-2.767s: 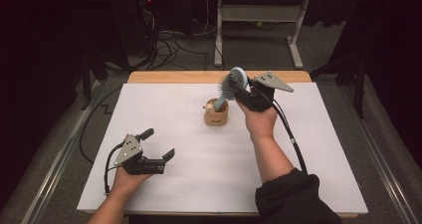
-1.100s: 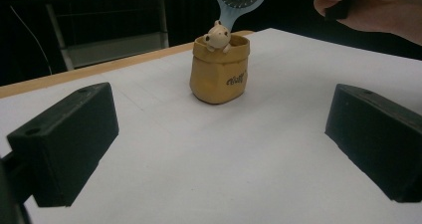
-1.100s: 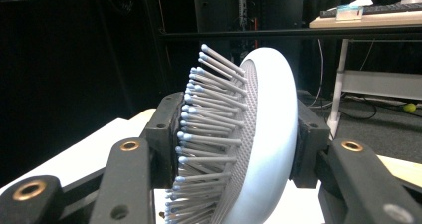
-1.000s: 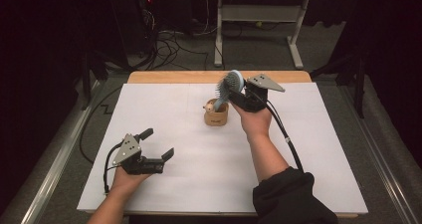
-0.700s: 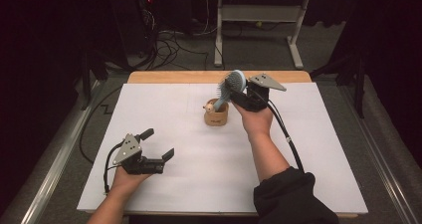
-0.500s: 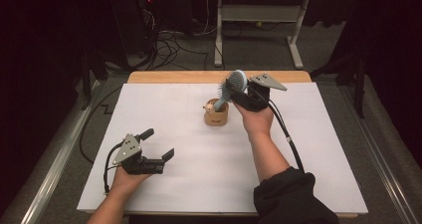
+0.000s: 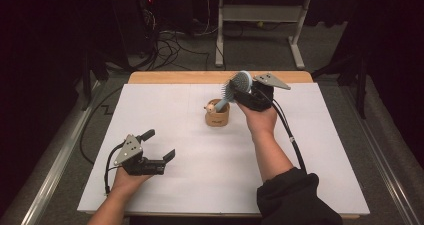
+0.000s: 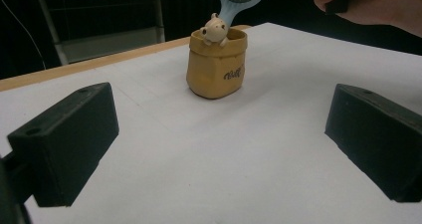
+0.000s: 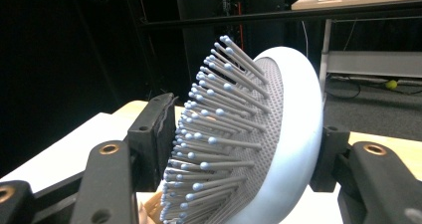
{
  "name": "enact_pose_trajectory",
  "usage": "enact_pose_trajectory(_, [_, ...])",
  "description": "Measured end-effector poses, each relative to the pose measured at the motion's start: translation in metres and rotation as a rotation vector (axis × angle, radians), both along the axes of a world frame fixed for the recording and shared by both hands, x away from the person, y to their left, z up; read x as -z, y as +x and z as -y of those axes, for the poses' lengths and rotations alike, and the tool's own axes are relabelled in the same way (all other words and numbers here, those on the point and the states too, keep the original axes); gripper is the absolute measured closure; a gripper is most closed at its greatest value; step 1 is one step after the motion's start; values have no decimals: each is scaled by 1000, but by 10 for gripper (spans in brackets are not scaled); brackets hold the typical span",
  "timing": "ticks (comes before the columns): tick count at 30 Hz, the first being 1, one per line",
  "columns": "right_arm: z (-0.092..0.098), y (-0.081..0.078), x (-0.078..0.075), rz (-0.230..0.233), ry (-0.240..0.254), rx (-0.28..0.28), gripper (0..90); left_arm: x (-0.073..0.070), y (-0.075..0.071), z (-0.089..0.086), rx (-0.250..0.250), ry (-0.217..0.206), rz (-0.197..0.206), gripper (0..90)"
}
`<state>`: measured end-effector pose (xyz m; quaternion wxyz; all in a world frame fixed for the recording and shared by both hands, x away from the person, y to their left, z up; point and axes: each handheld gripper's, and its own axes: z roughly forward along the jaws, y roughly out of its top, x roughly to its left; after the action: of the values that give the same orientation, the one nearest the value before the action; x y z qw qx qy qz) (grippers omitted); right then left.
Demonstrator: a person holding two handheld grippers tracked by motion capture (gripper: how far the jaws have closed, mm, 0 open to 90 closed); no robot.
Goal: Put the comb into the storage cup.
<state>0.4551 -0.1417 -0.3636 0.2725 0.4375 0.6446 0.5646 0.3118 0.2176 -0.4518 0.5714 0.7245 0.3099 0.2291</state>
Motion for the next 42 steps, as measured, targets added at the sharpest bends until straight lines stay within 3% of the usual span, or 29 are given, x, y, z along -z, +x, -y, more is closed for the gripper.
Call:
enact_pose_trajectory(25, [8, 7, 8, -59, 2, 12, 175, 0, 0, 0, -3, 2, 3, 8])
enact_pose_trajectory(37, [10, 9, 11, -86, -8, 9, 145, 0, 0, 0, -4, 3, 1, 8])
enact_pose_trajectory(42, [11, 10, 10, -90, 17, -11, 48, 0, 0, 0, -2, 3, -1, 8])
